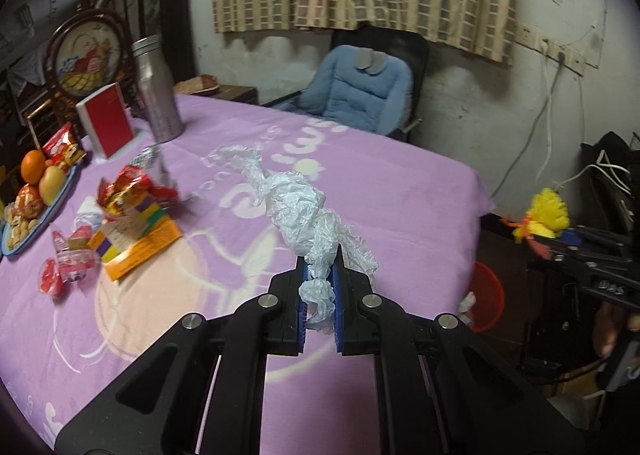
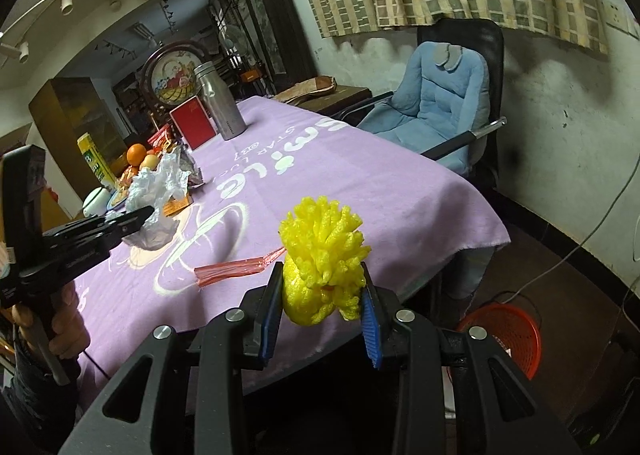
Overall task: Collect trash
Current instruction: 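Carry the yellow mesh and white bag over the red wastebasket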
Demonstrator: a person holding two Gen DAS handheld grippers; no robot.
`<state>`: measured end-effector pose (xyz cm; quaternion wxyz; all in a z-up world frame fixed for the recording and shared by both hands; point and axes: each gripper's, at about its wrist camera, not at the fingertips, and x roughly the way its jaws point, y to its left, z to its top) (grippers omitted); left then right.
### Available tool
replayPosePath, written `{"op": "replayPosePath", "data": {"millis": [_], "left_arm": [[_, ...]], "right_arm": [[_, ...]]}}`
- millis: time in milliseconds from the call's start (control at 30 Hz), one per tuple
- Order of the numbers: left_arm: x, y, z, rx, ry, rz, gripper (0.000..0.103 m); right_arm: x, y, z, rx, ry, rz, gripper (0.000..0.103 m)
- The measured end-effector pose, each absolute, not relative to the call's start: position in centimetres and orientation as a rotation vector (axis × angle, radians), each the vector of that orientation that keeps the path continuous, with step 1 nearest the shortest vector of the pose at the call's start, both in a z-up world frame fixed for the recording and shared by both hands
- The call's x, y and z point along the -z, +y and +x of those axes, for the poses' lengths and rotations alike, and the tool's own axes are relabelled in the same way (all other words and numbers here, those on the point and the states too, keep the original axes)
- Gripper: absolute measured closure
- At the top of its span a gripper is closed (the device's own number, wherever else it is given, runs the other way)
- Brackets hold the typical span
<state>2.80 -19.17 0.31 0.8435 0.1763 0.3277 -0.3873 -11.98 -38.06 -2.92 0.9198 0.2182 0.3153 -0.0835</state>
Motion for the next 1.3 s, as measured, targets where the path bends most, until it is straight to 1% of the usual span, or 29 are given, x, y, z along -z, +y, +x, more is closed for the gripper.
{"op": "replayPosePath", "data": {"millis": [200, 400, 633, 733, 1033, 1300], "left_arm": [[-0.6, -23.5, -1.4, 0.925, 0.698, 0.426, 0.092], [1.0, -28.8, -5.9, 1.034, 0.709, 0.506, 0.091], [4.9, -34.6, -9.1, 1.123, 0.787, 0.58, 0.091], [6.5, -36.5, -10.2, 1.133, 0.796, 0.626, 0.091], [12.2, -40.6, -11.9, 1.16, 0.91, 0.738, 0.091], [18.0, -44.1, -11.3, 1.205, 1.087, 0.776, 0.091]], "right_arm": [[4.6, -41.0, -13.8, 0.205, 0.637, 0.505, 0.069], [7.3, -44.4, -16.3, 0.26, 0.649, 0.564, 0.069], [11.4, -48.6, -19.6, 0.363, 0.704, 0.611, 0.069], [13.3, -50.0, -20.8, 0.397, 0.73, 0.639, 0.069], [18.9, -53.4, -22.3, 0.485, 0.817, 0.686, 0.069], [24.8, -55.0, -23.1, 0.518, 0.925, 0.745, 0.069]]}}
